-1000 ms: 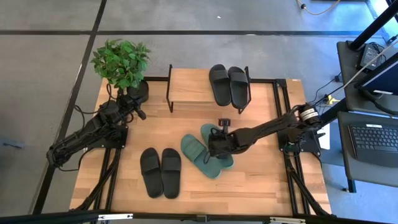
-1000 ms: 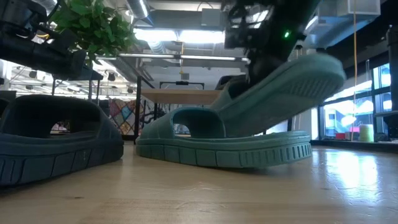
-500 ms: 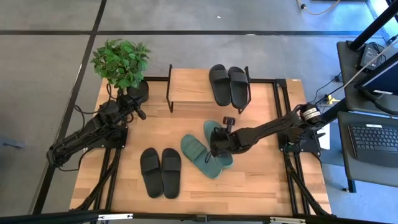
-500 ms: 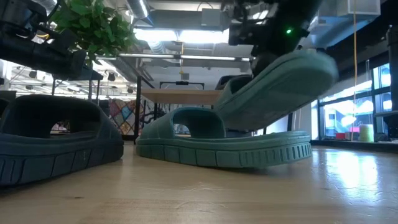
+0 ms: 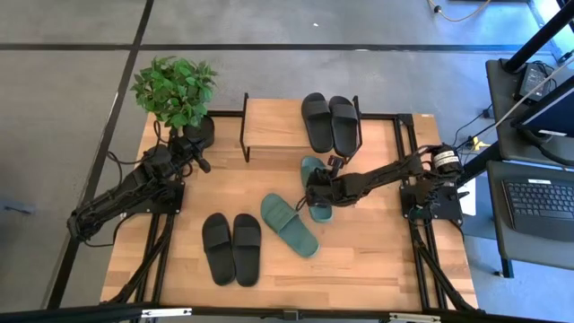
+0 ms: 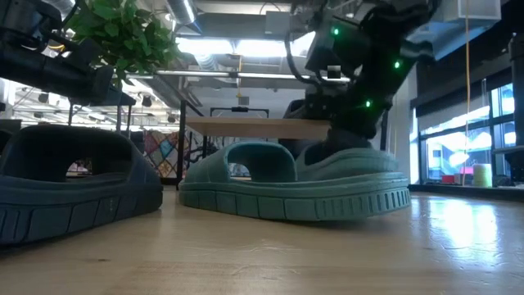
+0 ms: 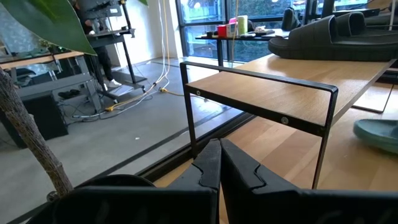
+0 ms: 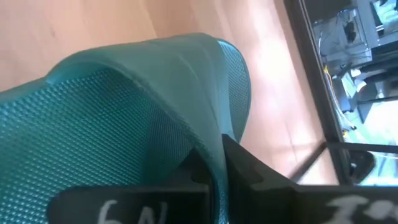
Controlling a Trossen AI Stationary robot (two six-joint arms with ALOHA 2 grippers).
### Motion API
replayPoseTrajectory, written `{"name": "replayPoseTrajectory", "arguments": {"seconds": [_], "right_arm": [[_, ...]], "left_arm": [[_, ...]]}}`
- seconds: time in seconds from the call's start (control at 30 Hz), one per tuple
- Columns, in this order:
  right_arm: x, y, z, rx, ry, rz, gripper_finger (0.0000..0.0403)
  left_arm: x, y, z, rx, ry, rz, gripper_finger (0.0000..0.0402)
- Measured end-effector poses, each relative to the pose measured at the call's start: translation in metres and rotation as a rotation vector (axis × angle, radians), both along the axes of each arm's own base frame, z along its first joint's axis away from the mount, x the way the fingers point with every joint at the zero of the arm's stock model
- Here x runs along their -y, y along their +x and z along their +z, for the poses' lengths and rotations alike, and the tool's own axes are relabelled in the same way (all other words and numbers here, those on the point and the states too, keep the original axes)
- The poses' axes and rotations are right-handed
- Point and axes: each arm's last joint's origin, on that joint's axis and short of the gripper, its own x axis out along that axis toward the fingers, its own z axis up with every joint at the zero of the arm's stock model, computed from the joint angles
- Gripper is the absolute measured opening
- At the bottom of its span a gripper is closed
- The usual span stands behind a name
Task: Pick and place slides into the shelf
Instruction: Put the green slide under the shelf
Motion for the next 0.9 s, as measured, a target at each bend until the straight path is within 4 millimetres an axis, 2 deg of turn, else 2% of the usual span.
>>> {"name": "replayPoseTrajectory", "arguments": {"seconds": [0.13,0.53,0.73,0.9], "right_arm": [[0.009,-0.002,-0.008,0.009,-0.034,0.007,0.0013],[0.027,-0.006,-0.012,-0.002,-0.067,-0.045,0.0014],[0.027,-0.006,-0.012,0.015,-0.057,-0.059,0.0076],[0.026,-0.006,-0.013,0.015,-0.026,-0.049,0.0109]], "left_arm": [[0.000,0.000,0.000,0.000,0.000,0.000,0.0000],[0.000,0.000,0.000,0.000,0.000,0.000,0.0000],[0.000,0.000,0.000,0.000,0.000,0.000,0.0000],[0.000,0.000,0.000,0.000,0.001,0.000,0.0000]]}}
